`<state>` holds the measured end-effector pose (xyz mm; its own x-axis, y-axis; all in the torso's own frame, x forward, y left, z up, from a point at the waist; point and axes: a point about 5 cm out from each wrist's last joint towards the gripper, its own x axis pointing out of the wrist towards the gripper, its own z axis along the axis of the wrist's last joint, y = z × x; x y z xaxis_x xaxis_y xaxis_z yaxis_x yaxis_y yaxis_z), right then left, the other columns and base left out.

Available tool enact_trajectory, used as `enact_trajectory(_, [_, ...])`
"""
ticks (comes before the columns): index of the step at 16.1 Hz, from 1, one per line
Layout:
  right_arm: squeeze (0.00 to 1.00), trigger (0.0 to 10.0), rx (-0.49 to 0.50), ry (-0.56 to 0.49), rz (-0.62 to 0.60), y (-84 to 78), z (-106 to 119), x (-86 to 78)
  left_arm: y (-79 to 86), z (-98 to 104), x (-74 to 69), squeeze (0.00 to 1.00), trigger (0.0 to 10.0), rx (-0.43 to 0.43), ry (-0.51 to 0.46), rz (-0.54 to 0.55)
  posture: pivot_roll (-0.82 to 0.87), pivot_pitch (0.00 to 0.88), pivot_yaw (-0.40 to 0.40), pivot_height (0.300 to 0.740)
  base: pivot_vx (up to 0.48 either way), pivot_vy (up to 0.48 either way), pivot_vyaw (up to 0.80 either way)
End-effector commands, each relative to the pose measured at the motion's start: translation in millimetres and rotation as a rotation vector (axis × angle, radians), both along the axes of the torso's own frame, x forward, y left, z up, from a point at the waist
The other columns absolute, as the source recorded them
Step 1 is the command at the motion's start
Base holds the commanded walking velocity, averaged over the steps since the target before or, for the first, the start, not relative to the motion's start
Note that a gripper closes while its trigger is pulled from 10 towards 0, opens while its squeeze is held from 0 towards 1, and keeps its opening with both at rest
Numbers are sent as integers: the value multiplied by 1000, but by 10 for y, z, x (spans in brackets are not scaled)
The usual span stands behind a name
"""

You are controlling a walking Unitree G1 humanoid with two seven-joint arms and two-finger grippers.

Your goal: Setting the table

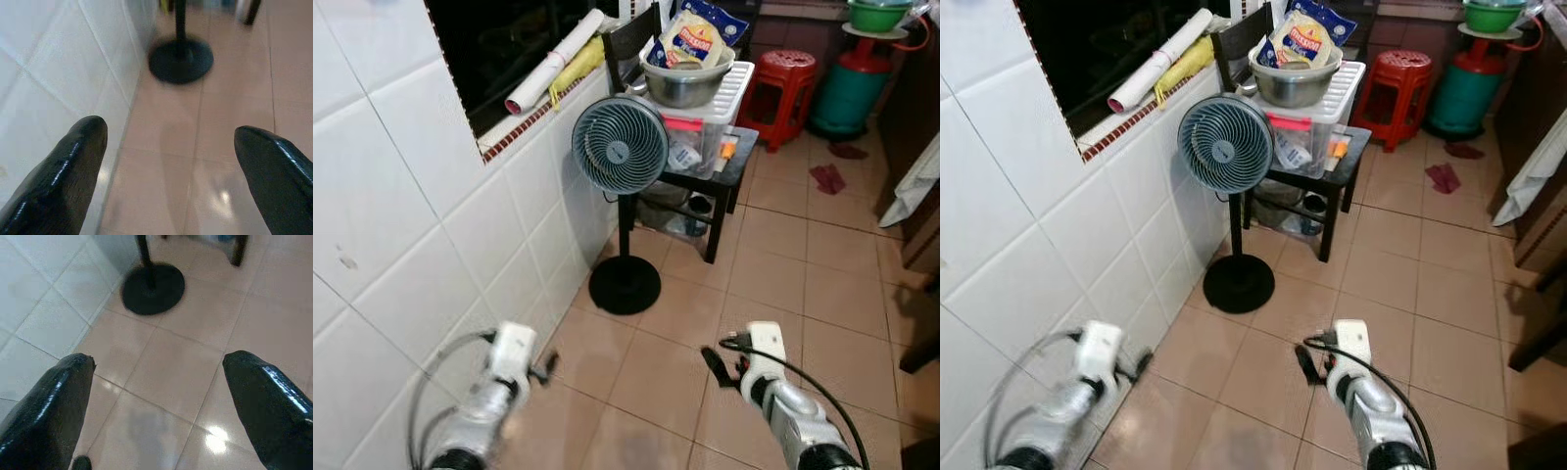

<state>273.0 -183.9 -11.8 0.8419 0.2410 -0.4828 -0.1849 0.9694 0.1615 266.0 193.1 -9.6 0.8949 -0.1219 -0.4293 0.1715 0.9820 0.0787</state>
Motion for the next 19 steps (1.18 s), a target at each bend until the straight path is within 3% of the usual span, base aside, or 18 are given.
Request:
enact_trajectory(1, [0, 10000, 19, -52, 30, 49, 97, 67, 63, 156, 66, 0, 10000, -25, -72, 23, 9, 0, -1, 740, 0, 0, 0])
enact_trajectory(3, [0, 10000, 1, -202, 60, 86, 336, 172, 90, 376, 17, 0, 10000, -25, -227, 55, 50, 0, -32, 740, 0, 0, 0])
enact_trajectory(6, [0, 10000, 48, -281, -12, -23, 520, 184, 26, 372, -158, 0, 10000, -76, -249, 131, 75, 0, -32, 740, 0, 0, 0])
enact_trajectory(7, [0, 10000, -3, -293, -27, -129, 541, 90, -101, 391, -255, 0, 10000, -136, -241, 136, 86, 0, -29, 740, 0, 0, 0])
enact_trajectory(9, [0, 10000, 40, -285, -37, -153, 535, -63, -40, 472, -296, 0, 10000, -128, -260, 123, 64, 0, -19, 740, 0, 0, 0])
enact_trajectory(11, [0, 10000, -2, -306, -36, -196, 557, -345, -40, 494, -378, 0, 10000, -110, -239, 46, 38, 0, 3, 740, 0, 0, 0])
enact_trajectory(12, [0, 10000, -3, -305, -37, -203, 561, -386, -44, 498, -393, 0, 10000, -105, -236, 34, 38, 0, 3, 740, 0, 0, 0])
enact_trajectory(13, [0, 10000, -12, -284, -55, -254, 577, -633, -32, 507, -492, 0, 10000, -93, -208, 29, 1, 0, 26, 740, 0, 0, 0])
enact_trajectory(14, [0, 10000, -9, -275, -59, -244, 620, -780, -17, 522, -548, 0, 10000, -83, -186, 36, -19, 0, 32, 740, 0, 0, 0])
enact_trajectory(17, [0, 10000, -21, -298, -36, -129, 706, -743, -74, 549, -566, 0, 10000, -124, -169, 37, -38, 0, 35, 740, 0, 0, 0])
enact_trajectory(19, [0, 10000, -18, -286, -37, -38, 785, -656, -192, 642, -464, 0, 10000, -134, -179, 30, -43, 0, 28, 740, 0, 0, -313])
